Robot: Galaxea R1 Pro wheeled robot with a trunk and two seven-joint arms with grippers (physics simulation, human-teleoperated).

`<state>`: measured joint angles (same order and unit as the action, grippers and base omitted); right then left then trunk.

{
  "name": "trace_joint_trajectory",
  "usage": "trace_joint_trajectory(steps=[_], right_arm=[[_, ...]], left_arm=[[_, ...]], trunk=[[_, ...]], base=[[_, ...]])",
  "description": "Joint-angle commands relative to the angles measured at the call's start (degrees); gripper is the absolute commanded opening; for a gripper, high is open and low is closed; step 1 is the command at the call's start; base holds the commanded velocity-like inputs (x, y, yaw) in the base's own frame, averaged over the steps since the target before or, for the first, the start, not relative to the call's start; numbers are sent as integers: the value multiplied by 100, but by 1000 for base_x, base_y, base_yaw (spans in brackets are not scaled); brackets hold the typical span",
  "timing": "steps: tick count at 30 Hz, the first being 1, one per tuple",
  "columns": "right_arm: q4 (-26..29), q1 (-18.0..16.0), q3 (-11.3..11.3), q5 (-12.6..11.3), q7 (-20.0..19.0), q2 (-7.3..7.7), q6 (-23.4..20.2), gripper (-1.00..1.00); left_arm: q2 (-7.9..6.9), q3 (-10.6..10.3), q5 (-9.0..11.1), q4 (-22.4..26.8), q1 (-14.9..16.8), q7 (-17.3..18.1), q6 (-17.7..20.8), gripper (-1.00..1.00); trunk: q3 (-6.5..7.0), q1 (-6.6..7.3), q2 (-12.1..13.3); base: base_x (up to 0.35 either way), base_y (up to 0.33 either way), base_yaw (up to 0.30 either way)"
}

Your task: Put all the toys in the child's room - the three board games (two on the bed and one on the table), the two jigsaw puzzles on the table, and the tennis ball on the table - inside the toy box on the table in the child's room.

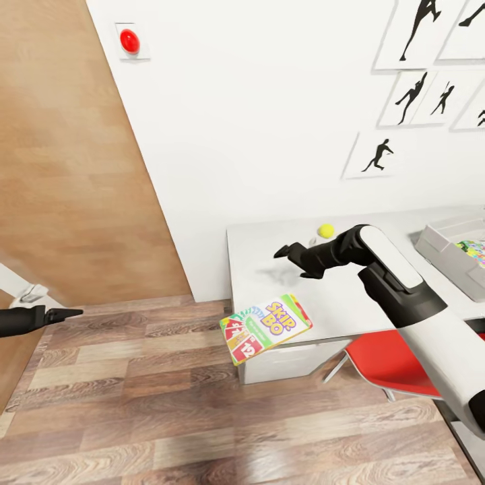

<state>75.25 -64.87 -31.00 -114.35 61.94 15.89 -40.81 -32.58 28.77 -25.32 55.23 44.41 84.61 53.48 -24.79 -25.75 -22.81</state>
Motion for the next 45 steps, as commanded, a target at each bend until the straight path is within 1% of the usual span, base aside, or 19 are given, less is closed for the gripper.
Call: trace_joint_trajectory(steps=[1, 8, 10, 11, 18, 21, 23, 26, 36, 40, 41, 44, 45], right_arm=[[1, -8, 1, -31, 36, 3, -29, 100], [6, -8, 101, -35, 46, 7, -47, 100], [7, -8, 118, -35, 46, 5, -51, 100], [7, -8, 128, -35, 46, 4, -54, 100], [7, -8, 149, -35, 47, 2, -58, 100], [7, -8, 157, -37, 47, 2, -59, 100], [7, -8, 160, -39, 47, 2, -61, 100], [7, -8, 162, -42, 47, 2, -64, 100], [7, -8, 176, -44, 47, 1, -72, 100], [12, -8, 195, -44, 47, 2, -111, 100], [14, -8, 226, -44, 47, 2, -121, 100], [32, -8, 299, -44, 47, 2, -136, 100], [60, -8, 347, -44, 47, 2, -161, 100]], left_arm=[[3, 29, -58, 6, 7, 54, 60, 100], [11, 254, -45, 5, 7, 60, 50, 100], [31, 305, -44, 5, 7, 65, 50, 100], [63, 317, -47, 5, 7, 88, 49, 100], [262, 332, -51, 5, 7, 294, 46, 100], [303, 332, -52, 5, 7, 390, 46, 100], [315, 333, -52, 5, 7, 523, 45, 100], [337, 333, -52, 5, 7, 539, 40, 100], [500, 333, -48, 5, 7, 539, 32, 100], [635, 331, -47, 5, 7, 539, 37, 100], [712, 331, -49, 5, 7, 539, 38, 100], [856, 328, -51, 5, 7, 539, 39, 100], [962, 329, -51, 5, 7, 539, 38, 100]], trunk=[[-10, -4, -11], [-10, -4, -11], [-10, -4, -11], [-10, -4, -11], [-10, -4, -11], [-10, -4, -11], [-10, -4, -11], [-10, -4, -11], [-10, -4, -11], [-9, -4, -11], [-8, -4, -11], [-4, -4, -11], [-1, -4, -11]], base=[[0, -142, 0], [0, -48, 0], [0, -11, 0], [0, -6, 0], [0, -3, 0], [0, 0, 0], [0, 0, 0], [0, 0, 0], [0, 0, -26], [0, 0, -124], [0, 0, -171], [0, 0, -190], [0, 0, -207]])
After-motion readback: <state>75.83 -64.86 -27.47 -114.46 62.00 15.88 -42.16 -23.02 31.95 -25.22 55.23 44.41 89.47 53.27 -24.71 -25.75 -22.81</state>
